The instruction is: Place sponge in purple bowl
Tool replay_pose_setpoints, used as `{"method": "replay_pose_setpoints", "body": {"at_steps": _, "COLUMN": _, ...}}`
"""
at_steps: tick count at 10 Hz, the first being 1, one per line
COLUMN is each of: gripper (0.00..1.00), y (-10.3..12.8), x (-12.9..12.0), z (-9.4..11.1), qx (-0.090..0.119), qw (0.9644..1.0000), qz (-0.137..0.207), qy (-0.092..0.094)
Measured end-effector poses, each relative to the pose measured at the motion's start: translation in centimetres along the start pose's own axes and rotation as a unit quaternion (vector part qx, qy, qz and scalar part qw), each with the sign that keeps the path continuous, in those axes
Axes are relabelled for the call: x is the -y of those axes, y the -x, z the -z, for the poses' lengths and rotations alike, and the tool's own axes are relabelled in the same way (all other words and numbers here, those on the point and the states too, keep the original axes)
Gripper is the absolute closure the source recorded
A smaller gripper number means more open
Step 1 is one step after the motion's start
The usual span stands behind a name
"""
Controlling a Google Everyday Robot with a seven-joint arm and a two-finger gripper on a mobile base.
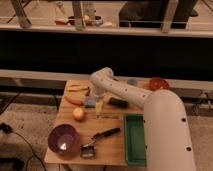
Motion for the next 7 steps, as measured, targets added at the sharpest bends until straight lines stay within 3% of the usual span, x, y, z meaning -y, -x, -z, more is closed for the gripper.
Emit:
{"method": "replay_pose_setpoints", "body": {"at_steps": 3, "gripper": 0.21, "y": -0.4, "x": 0.2, "z": -1.5, "qx": -0.002, "qw": 0.9999, "qz": -0.001, "qy": 0.013}}
{"method": "replay_pose_setpoints", "body": {"at_steps": 5, "gripper": 0.33, "y": -0.4, "x": 0.4, "z": -2.0, "qx": -0.002, "qw": 0.9998, "qz": 0.000, "qy": 0.021}}
{"method": "replay_pose_setpoints", "body": {"at_steps": 7, "gripper": 0.59, "y": -0.4, "x": 0.4, "z": -1.8, "qx": -0.002, "qw": 0.9997, "qz": 0.001, "qy": 0.023}}
